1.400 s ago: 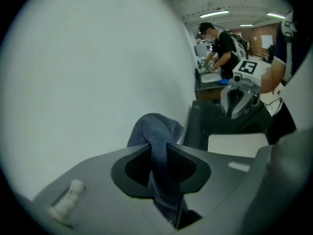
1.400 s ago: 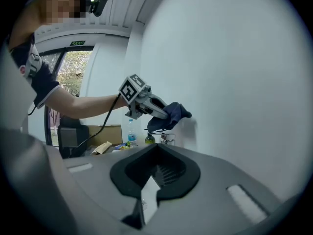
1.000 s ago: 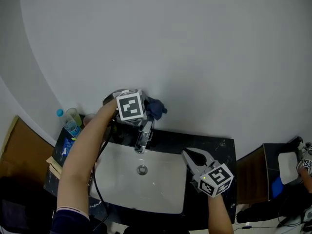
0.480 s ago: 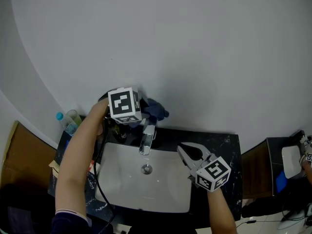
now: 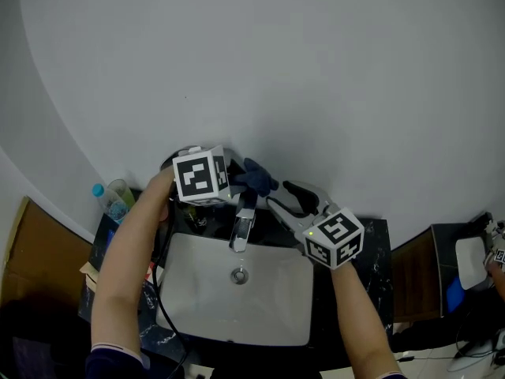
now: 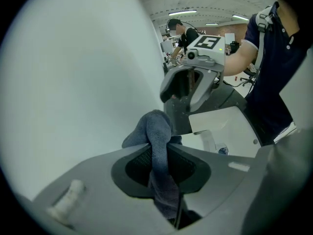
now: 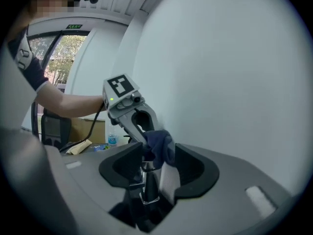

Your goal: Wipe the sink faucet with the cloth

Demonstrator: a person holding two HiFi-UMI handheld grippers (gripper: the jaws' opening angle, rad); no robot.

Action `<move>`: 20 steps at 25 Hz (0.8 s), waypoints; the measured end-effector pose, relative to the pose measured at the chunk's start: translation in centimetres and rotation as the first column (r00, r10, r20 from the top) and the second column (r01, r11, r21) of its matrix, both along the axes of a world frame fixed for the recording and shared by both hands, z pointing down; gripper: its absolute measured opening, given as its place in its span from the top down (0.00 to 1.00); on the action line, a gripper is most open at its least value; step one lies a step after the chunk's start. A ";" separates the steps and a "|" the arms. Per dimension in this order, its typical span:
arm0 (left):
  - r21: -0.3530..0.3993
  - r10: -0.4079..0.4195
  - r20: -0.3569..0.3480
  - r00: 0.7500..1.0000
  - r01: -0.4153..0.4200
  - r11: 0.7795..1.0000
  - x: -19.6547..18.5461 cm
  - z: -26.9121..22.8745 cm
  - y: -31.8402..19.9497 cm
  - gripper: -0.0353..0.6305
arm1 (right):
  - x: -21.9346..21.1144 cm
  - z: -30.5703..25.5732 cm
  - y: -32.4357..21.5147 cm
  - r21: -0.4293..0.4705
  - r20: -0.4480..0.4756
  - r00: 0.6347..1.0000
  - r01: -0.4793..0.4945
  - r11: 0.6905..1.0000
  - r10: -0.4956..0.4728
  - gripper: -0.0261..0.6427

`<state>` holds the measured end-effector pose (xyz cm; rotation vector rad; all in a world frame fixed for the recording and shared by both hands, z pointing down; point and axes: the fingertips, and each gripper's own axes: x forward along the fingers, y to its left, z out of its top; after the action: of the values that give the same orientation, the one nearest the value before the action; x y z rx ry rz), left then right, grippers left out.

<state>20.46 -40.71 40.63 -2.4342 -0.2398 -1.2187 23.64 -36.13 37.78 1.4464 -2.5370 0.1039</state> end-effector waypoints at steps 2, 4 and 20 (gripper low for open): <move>0.006 0.010 -0.009 1.000 -0.009 1.000 0.0 0.0 0.2 0.84 | -0.5 0.2 -1.9 -0.024 -0.043 0.999 0.031 0.999 -0.032 0.66; 0.013 0.019 -0.020 1.000 -0.018 1.000 0.0 -0.1 0.3 0.84 | -1.3 0.9 -3.3 -0.053 -0.091 0.993 0.074 0.996 -0.079 0.68; 0.029 -0.183 -0.164 0.969 0.190 0.981 -1.3 0.9 -2.8 0.77 | 1.3 2.0 -4.7 -0.035 -0.043 0.998 -0.038 0.999 0.036 0.90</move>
<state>19.14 -43.54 41.49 -2.5454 0.0637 -1.0813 24.95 -40.81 39.74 1.4668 -2.4632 0.1226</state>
